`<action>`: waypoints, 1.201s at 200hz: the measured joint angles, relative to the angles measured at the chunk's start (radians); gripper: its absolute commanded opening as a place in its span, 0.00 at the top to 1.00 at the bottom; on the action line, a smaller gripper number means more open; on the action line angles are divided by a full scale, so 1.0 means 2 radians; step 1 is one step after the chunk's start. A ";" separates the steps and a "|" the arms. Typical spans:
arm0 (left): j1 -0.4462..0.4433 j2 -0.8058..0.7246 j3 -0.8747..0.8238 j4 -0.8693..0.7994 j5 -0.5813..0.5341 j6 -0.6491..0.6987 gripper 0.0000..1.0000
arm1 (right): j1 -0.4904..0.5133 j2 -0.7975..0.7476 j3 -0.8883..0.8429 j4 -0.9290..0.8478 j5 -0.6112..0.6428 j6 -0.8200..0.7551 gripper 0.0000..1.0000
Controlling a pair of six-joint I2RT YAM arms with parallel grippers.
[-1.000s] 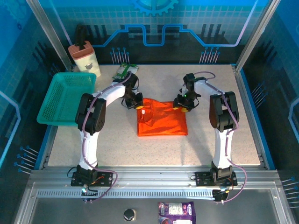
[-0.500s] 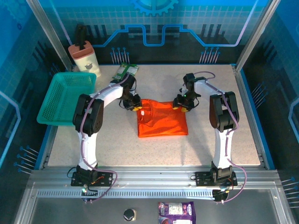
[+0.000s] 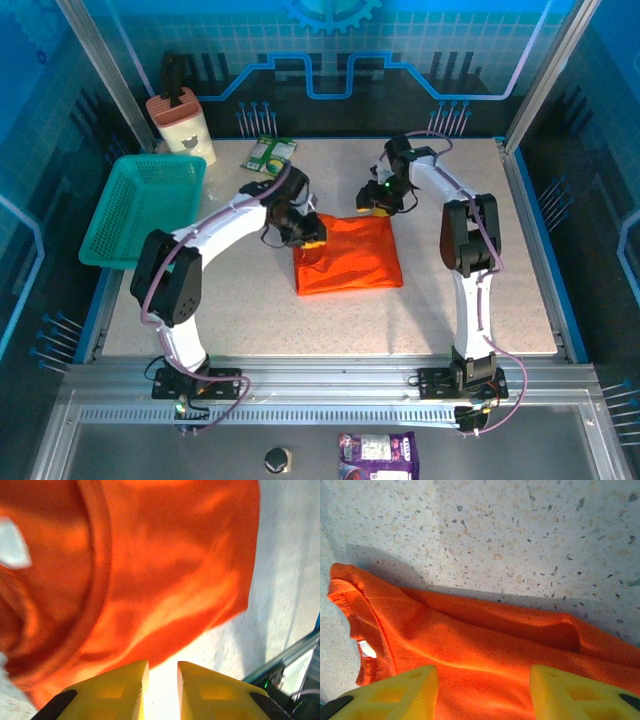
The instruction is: Fold the inside-out t-shirt
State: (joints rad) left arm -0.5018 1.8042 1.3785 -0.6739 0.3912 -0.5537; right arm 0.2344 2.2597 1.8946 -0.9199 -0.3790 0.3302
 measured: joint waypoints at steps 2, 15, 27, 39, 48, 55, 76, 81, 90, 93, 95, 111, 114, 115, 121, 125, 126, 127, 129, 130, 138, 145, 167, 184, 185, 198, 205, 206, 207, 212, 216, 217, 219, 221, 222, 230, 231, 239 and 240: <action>-0.004 0.000 -0.003 0.000 0.001 -0.001 0.79 | 0.000 0.003 0.001 0.000 -0.001 -0.001 0.48; -0.023 0.000 -0.023 0.004 0.009 -0.009 0.79 | 0.000 0.017 0.006 -0.004 -0.003 -0.003 0.48; -0.035 0.001 -0.039 0.008 0.015 -0.015 0.80 | 0.000 0.027 0.008 -0.007 -0.003 -0.005 0.48; -0.043 0.004 -0.056 0.013 0.019 -0.022 0.80 | 0.000 0.036 0.009 -0.008 -0.001 -0.005 0.49; -0.043 0.007 -0.067 0.015 0.021 -0.025 0.81 | 0.000 0.041 0.009 -0.010 0.002 -0.007 0.49; -0.043 0.011 -0.075 0.015 0.021 -0.026 0.81 | -0.001 0.043 0.008 -0.011 0.002 -0.007 0.49; -0.034 0.025 -0.095 0.017 0.021 -0.025 0.81 | -0.005 0.038 0.001 -0.010 0.008 -0.009 0.49; -0.031 0.029 -0.097 0.017 0.021 -0.025 0.81 | -0.006 0.034 -0.008 -0.006 0.007 -0.009 0.49; -0.022 0.036 -0.100 0.017 0.021 -0.025 0.81 | -0.009 0.020 -0.028 -0.002 0.013 -0.009 0.49; -0.020 0.038 -0.101 0.018 0.020 -0.025 0.81 | -0.010 0.017 -0.033 -0.001 0.015 -0.009 0.49; -0.018 0.039 -0.101 0.019 0.020 -0.025 0.81 | -0.010 0.012 -0.039 -0.001 0.016 -0.009 0.49; 0.002 0.048 -0.101 0.023 0.020 -0.023 0.81 | -0.017 -0.016 -0.085 0.000 0.030 -0.009 0.49; 0.006 0.050 -0.101 0.024 0.020 -0.023 0.81 | -0.019 -0.022 -0.094 0.001 0.032 -0.009 0.49; 0.007 0.050 -0.101 0.024 0.020 -0.023 0.81 | -0.019 -0.023 -0.096 0.001 0.032 -0.009 0.49; 0.016 0.053 -0.100 0.024 0.020 -0.020 0.81 | -0.021 -0.034 -0.114 0.003 0.035 -0.009 0.49; 0.022 0.056 -0.097 0.023 0.020 -0.019 0.81 | -0.022 -0.042 -0.127 0.004 0.037 -0.009 0.49; 0.023 0.056 -0.096 0.022 0.020 -0.019 0.81 | -0.023 -0.045 -0.132 0.005 0.037 -0.009 0.49; 0.024 0.056 -0.095 0.022 0.020 -0.018 0.81 | -0.023 -0.047 -0.135 0.005 0.038 -0.009 0.49; 0.027 0.058 -0.093 0.022 0.021 -0.016 0.81 | -0.023 -0.050 -0.140 0.006 0.038 -0.009 0.49; 0.028 0.059 -0.092 0.022 0.020 -0.015 0.81 | -0.023 -0.054 -0.145 0.006 0.039 -0.009 0.49; 0.039 0.068 -0.080 0.019 0.020 -0.010 0.81 | -0.024 -0.072 -0.173 0.010 0.043 -0.008 0.48; 0.048 0.079 -0.064 0.014 0.020 -0.004 0.81 | -0.024 -0.089 -0.200 0.013 0.045 -0.007 0.48; 0.069 0.115 -0.013 0.008 0.021 0.015 0.81 | -0.022 -0.145 -0.285 0.025 0.047 0.006 0.48; 0.081 0.141 0.025 0.005 0.021 0.027 0.81 | -0.013 -0.187 -0.346 0.035 0.045 0.022 0.48; 0.082 0.142 0.026 0.004 0.021 0.027 0.81 | -0.012 -0.188 -0.348 0.036 0.044 0.023 0.48; 0.088 0.163 0.059 -0.002 0.023 0.034 0.80 | 0.006 -0.213 -0.385 0.047 0.038 0.040 0.48; 0.091 0.175 0.079 -0.006 0.023 0.040 0.80 | 0.020 -0.224 -0.402 0.052 0.032 0.051 0.48; 0.091 0.177 0.081 -0.006 0.023 0.040 0.80 | 0.023 -0.225 -0.404 0.054 0.031 0.053 0.48; 0.091 0.178 0.083 -0.007 0.023 0.041 0.80 | 0.025 -0.226 -0.406 0.054 0.031 0.055 0.48; 0.093 0.187 0.099 -0.009 0.022 0.044 0.80 | 0.037 -0.232 -0.413 0.057 0.026 0.061 0.48; 0.093 0.194 0.110 -0.011 0.022 0.045 0.79 | 0.047 -0.235 -0.418 0.060 0.023 0.066 0.48; 0.094 0.196 0.115 -0.012 0.022 0.046 0.79 | 0.049 -0.235 -0.419 0.061 0.022 0.067 0.48; 0.094 0.199 0.120 -0.013 0.021 0.047 0.79 | 0.056 -0.237 -0.421 0.061 0.020 0.071 0.48; 0.094 0.203 0.126 -0.014 0.021 0.048 0.79 | 0.061 -0.238 -0.422 0.063 0.019 0.074 0.48; 0.095 0.205 0.130 -0.014 0.021 0.049 0.79 | 0.063 -0.238 -0.422 0.063 0.018 0.075 0.48; 0.096 0.217 0.152 -0.017 0.020 0.055 0.79 | 0.083 -0.241 -0.425 0.066 0.011 0.084 0.48; 0.096 0.218 0.154 -0.017 0.020 0.055 0.79 | 0.087 -0.242 -0.425 0.067 0.010 0.085 0.48; 0.096 0.228 0.173 -0.019 0.016 0.059 0.78 | 0.101 -0.244 -0.425 0.071 0.003 0.093 0.48; 0.096 0.230 0.177 -0.019 0.016 0.060 0.78 | 0.102 -0.244 -0.425 0.072 0.003 0.094 0.48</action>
State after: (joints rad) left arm -0.3092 2.2639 1.7321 -0.7124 0.4229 -0.4343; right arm 0.4385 1.7710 1.0454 -0.7761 -0.3733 0.5175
